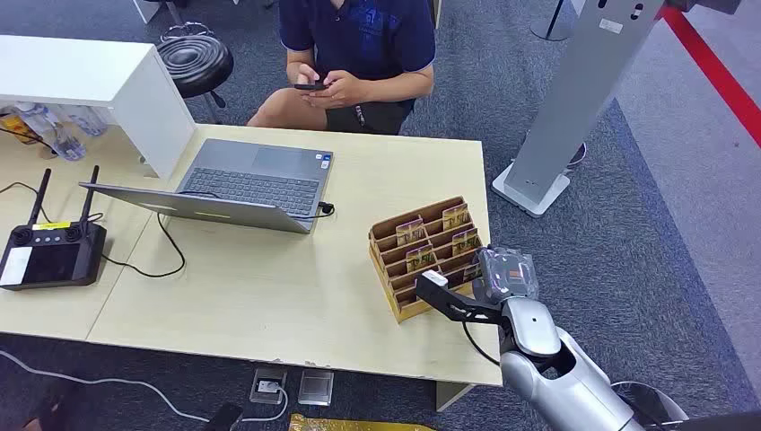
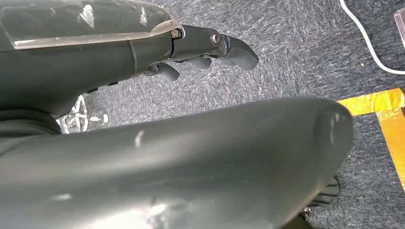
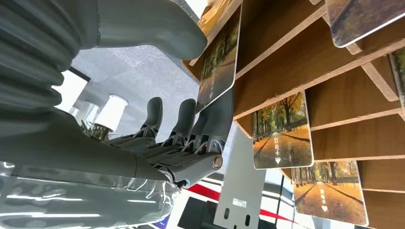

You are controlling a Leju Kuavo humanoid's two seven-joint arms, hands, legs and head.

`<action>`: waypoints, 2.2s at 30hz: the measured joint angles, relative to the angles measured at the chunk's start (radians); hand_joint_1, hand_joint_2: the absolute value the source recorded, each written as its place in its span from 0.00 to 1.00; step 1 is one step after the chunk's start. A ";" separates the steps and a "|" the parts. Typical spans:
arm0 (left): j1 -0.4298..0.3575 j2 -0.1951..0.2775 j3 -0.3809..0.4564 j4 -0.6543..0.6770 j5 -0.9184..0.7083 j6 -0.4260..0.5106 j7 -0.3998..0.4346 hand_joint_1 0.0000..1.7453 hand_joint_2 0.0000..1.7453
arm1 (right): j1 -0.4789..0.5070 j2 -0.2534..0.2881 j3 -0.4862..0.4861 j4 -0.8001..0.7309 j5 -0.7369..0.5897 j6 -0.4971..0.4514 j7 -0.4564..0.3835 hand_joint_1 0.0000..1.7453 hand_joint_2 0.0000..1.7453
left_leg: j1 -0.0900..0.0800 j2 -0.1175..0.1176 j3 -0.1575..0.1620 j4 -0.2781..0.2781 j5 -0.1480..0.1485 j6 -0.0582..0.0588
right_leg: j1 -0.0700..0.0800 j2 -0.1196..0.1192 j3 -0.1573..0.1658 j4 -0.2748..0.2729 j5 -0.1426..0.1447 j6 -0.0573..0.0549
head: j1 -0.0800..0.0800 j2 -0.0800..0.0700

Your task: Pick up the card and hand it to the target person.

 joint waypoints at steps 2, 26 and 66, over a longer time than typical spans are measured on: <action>0.000 0.000 0.000 0.000 0.000 0.000 0.000 0.00 0.00 | 0.000 0.000 0.000 0.001 0.000 0.000 0.000 0.54 1.00 | 0.000 0.000 0.000 0.000 0.000 0.000 | 0.000 0.000 0.000 0.000 0.000 0.000 | 0.000 0.000; 0.000 0.000 -0.004 0.000 0.006 -0.012 -0.011 0.00 0.00 | -0.006 0.001 0.000 0.006 0.001 -0.001 0.000 0.84 1.00 | 0.000 0.000 0.000 0.000 0.000 0.000 | 0.000 0.000 0.000 0.000 0.000 0.000 | 0.000 0.000; 0.000 0.000 -0.007 0.000 0.062 -0.002 -0.029 0.00 0.00 | -0.140 -0.005 -0.023 -0.260 -0.011 0.005 0.006 0.86 1.00 | 0.000 0.000 0.000 0.000 0.000 0.000 | 0.000 0.000 0.000 0.000 0.000 0.000 | 0.001 0.000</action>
